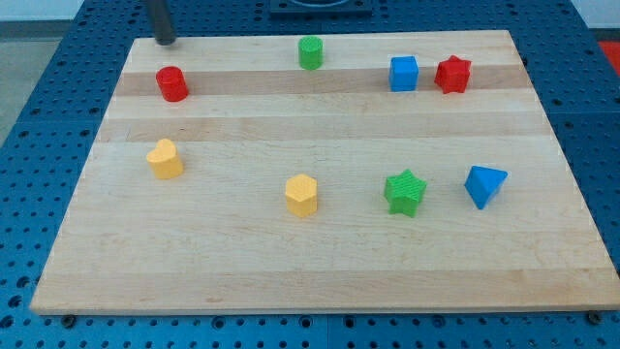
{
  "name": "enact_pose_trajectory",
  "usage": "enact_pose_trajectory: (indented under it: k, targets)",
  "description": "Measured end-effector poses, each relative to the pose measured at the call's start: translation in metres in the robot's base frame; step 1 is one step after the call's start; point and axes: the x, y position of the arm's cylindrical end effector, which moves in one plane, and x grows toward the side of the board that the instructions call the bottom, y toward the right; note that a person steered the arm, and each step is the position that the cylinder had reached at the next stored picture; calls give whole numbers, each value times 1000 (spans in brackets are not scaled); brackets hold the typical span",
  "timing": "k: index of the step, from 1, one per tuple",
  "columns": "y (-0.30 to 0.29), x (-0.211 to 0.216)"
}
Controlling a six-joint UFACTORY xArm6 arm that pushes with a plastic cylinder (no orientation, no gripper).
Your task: Move your arm to the left center of the board
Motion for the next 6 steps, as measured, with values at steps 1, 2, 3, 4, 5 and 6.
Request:
enact_pose_trajectory:
  k: [1, 2, 3, 4, 5, 6]
  targets:
    - [-38, 7]
    - [-38, 73]
    - [-38, 147]
    - [-38, 149]
    - [-17, 240]
    - [-14, 255]
